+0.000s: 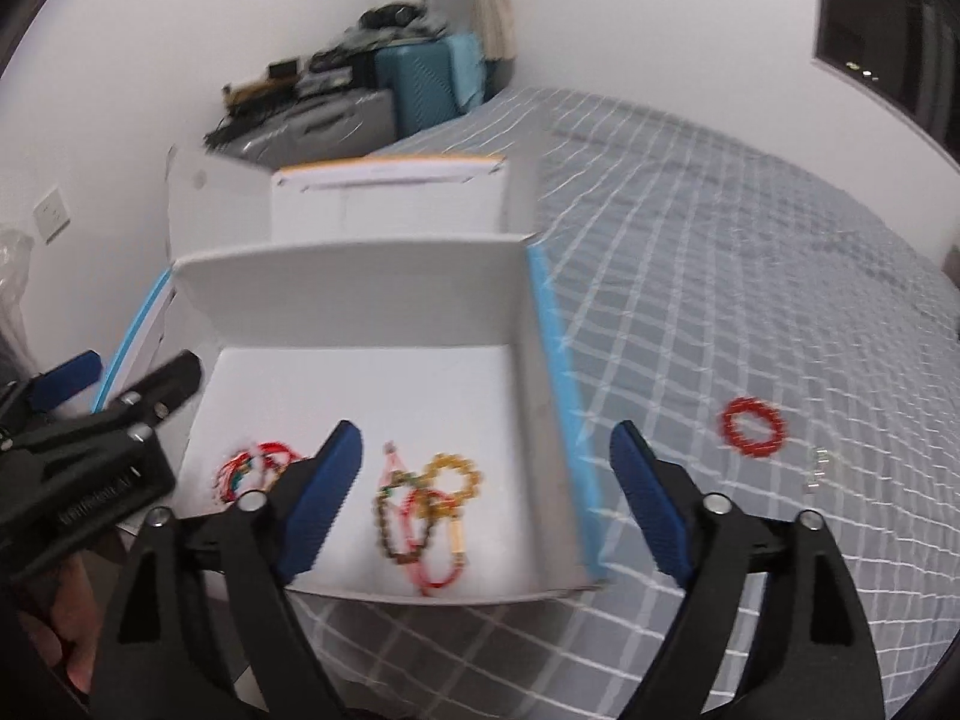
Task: Organize jewelry
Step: 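Open both tools to drop the bracelets into the box, then move both tools back over the red bead and pearl bracelets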
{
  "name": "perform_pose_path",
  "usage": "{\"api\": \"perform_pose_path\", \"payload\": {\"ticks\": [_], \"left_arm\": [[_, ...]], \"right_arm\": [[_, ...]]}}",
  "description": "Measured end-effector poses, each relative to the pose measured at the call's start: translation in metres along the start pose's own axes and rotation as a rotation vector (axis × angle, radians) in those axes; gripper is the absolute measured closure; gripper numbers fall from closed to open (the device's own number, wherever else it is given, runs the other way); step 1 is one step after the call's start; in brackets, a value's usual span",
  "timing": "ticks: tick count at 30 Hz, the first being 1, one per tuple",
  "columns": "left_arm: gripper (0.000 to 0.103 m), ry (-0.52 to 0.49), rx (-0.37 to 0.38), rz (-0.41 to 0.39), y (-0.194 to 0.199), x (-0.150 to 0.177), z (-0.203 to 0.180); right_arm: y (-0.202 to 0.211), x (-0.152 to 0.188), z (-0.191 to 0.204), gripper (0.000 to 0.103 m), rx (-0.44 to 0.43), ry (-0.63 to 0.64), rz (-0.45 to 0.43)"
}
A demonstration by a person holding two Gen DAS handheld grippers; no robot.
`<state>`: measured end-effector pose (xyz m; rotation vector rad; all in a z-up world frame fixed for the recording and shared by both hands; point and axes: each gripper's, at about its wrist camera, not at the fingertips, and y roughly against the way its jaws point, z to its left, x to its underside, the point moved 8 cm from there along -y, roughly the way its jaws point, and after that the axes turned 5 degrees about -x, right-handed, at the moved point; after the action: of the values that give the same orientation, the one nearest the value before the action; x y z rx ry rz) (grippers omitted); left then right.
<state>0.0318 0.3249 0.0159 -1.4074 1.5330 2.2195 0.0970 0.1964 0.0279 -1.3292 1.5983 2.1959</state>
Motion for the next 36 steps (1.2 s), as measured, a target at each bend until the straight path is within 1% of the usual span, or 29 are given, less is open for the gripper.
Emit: {"api": "perform_pose_path", "payload": {"ticks": [3,6,10,15,20,24,28,33,36], "left_arm": [[0.006,-0.004,0.027,-0.029,0.01,-0.011,-0.026],[0.006,-0.025,0.052,-0.047,0.017,-0.018,-0.055],[0.006,-0.075,0.108,-0.064,0.024,-0.022,-0.109],[0.006,-0.153,0.182,-0.066,0.029,-0.019,-0.185],[0.006,-0.222,0.225,-0.056,0.024,-0.009,-0.248],[0.006,-0.252,0.253,-0.033,0.01,0.001,-0.283],[0.006,-0.274,0.274,0.007,-0.017,0.014,-0.316],[0.006,-0.284,0.29,0.062,-0.054,0.032,-0.343],[0.006,-0.286,0.294,0.099,-0.082,0.045,-0.355]], "right_arm": [[0.016,-0.003,-0.031,0.012,0.041,-0.015,-0.031],[0.028,-0.002,-0.065,0.012,0.074,-0.036,-0.043],[0.037,0.004,-0.11,0.011,0.111,-0.075,-0.051],[0.04,0.017,-0.172,0.011,0.154,-0.137,-0.044],[0.031,0.035,-0.222,0.011,0.184,-0.193,-0.023],[0.019,0.051,-0.256,0.011,0.203,-0.236,0.002],[0.002,0.065,-0.287,0.011,0.216,-0.281,0.028],[-0.024,0.077,-0.31,0.011,0.221,-0.302,0.05],[-0.043,0.083,-0.319,0.011,0.223,-0.299,0.078]]}}
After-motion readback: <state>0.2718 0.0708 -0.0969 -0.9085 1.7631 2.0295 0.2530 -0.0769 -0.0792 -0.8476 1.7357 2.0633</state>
